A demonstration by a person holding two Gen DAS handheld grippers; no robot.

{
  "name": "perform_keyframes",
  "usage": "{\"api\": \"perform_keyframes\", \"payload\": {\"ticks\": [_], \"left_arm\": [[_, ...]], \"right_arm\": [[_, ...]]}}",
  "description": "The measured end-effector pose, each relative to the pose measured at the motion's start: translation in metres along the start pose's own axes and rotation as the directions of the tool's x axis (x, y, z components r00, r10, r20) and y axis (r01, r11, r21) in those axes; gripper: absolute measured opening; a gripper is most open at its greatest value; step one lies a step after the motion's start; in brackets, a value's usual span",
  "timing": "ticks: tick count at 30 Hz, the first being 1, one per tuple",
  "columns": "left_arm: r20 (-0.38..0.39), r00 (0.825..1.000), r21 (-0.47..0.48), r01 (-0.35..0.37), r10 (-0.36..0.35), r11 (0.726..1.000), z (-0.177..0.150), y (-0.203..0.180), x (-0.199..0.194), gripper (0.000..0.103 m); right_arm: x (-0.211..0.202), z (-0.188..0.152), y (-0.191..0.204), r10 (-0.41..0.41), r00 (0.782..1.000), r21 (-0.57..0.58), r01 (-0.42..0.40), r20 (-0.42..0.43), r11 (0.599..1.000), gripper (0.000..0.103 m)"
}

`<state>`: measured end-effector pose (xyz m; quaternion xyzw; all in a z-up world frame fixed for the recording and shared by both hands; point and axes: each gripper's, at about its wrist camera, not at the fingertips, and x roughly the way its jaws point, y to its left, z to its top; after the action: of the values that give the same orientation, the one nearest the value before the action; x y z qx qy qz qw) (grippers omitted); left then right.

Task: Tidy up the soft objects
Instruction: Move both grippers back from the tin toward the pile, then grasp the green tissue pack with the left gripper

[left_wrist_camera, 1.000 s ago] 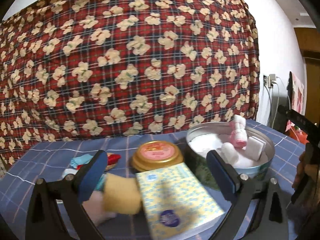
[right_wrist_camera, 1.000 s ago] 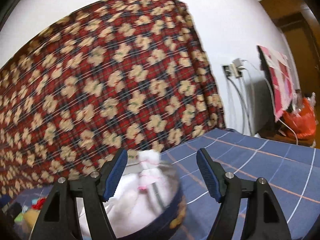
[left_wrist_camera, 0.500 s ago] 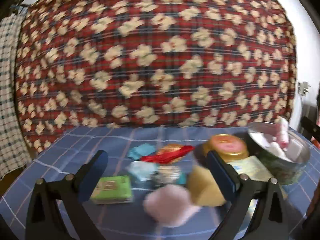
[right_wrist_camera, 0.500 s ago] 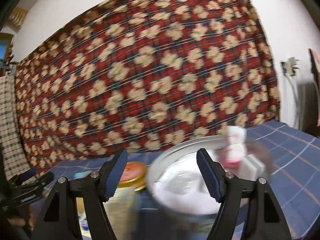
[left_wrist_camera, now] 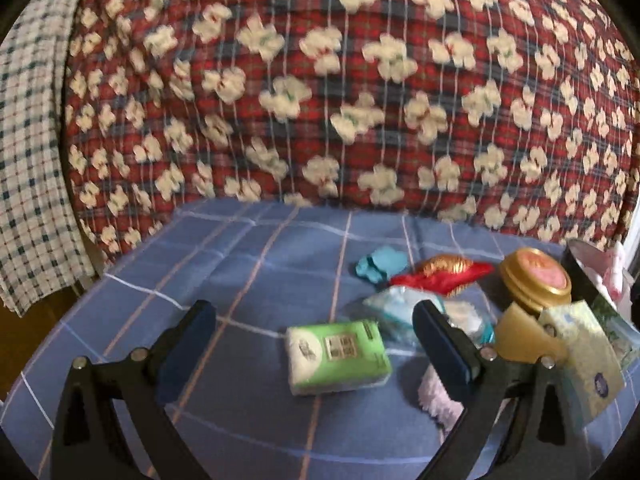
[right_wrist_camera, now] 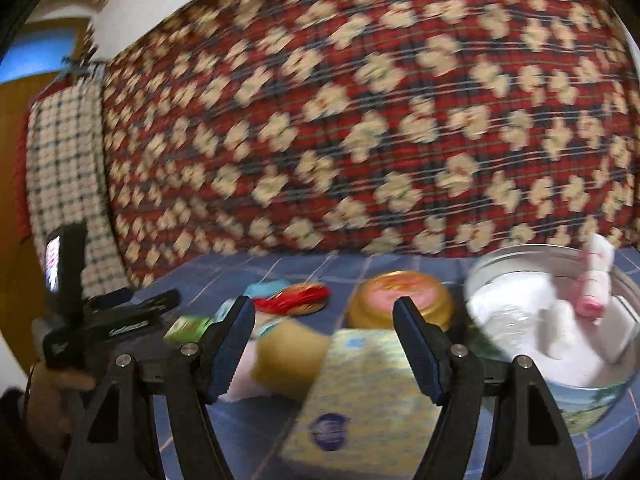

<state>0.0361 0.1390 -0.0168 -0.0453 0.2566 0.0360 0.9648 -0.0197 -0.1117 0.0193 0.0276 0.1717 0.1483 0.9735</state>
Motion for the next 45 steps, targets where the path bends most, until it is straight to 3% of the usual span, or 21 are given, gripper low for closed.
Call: {"api": "perform_keyframes", "payload": {"ticks": [6, 10, 15, 16, 18, 20, 24, 30, 34, 40, 43, 45], "left_arm": [[-0.113, 0.993, -0.012, 0.019, -0.021, 1.000, -0.004, -0.001, 0.017, 0.100], [-0.215, 0.976, -0.030, 0.021, -0.027, 0.999, -0.006, -0.003, 0.037, 0.100], [-0.287, 0.958, 0.003, 0.018, -0.016, 1.000, -0.010, -0.012, 0.052, 0.099], [-0.303, 0.953, 0.006, 0.018, -0.015, 1.000, -0.011, -0.014, 0.055, 0.097], [-0.326, 0.945, -0.015, 0.024, -0.028, 1.000, -0.011, -0.010, 0.061, 0.076], [-0.356, 0.932, -0.052, 0.045, -0.061, 0.998, -0.013, -0.004, 0.067, 0.071], [-0.345, 0.935, -0.051, 0.065, -0.078, 0.997, -0.013, -0.005, 0.064, 0.068], [-0.231, 0.968, -0.133, 0.073, -0.103, 0.988, -0.008, 0.011, 0.044, 0.068], [-0.144, 0.986, -0.156, 0.062, -0.084, 0.986, -0.004, 0.016, 0.031, 0.068], [0.003, 0.998, -0.133, 0.068, -0.069, 0.989, 0.004, 0.016, 0.006, 0.068], [0.017, 0.997, -0.116, 0.082, -0.081, 0.990, 0.005, 0.012, 0.004, 0.069], [0.016, 0.996, -0.103, 0.086, -0.085, 0.991, 0.006, 0.009, 0.004, 0.069]], "right_arm": [[0.015, -0.005, 0.009, 0.036, 0.995, -0.056, -0.042, -0.089, 0.998, 0.073], [0.026, -0.007, 0.014, 0.030, 0.990, -0.092, -0.044, -0.141, 0.995, 0.073], [0.032, -0.007, 0.020, 0.011, 0.988, -0.141, -0.033, -0.156, 0.989, 0.073], [0.032, -0.008, 0.021, 0.006, 0.988, -0.149, -0.030, -0.157, 0.988, 0.073], [0.033, -0.008, 0.022, 0.003, 0.987, -0.157, -0.028, -0.159, 0.987, 0.073], [0.032, -0.008, 0.021, 0.000, 0.988, -0.153, -0.024, -0.156, 0.988, 0.073], [0.032, -0.008, 0.019, -0.006, 0.987, -0.154, -0.019, -0.160, 0.988, 0.073], [0.035, -0.009, 0.024, 0.005, 0.983, -0.167, -0.035, -0.181, 0.985, 0.071], [0.041, -0.009, 0.039, -0.009, 0.982, -0.248, -0.039, -0.190, 0.968, 0.070], [0.076, -0.023, 0.043, -0.103, 0.942, -0.323, -0.006, -0.320, 0.946, 0.069], [0.080, -0.023, 0.049, -0.135, 0.942, -0.368, 0.013, -0.306, 0.930, 0.069], [0.084, -0.023, 0.050, -0.130, 0.940, -0.375, 0.003, -0.315, 0.927, 0.045]]}}
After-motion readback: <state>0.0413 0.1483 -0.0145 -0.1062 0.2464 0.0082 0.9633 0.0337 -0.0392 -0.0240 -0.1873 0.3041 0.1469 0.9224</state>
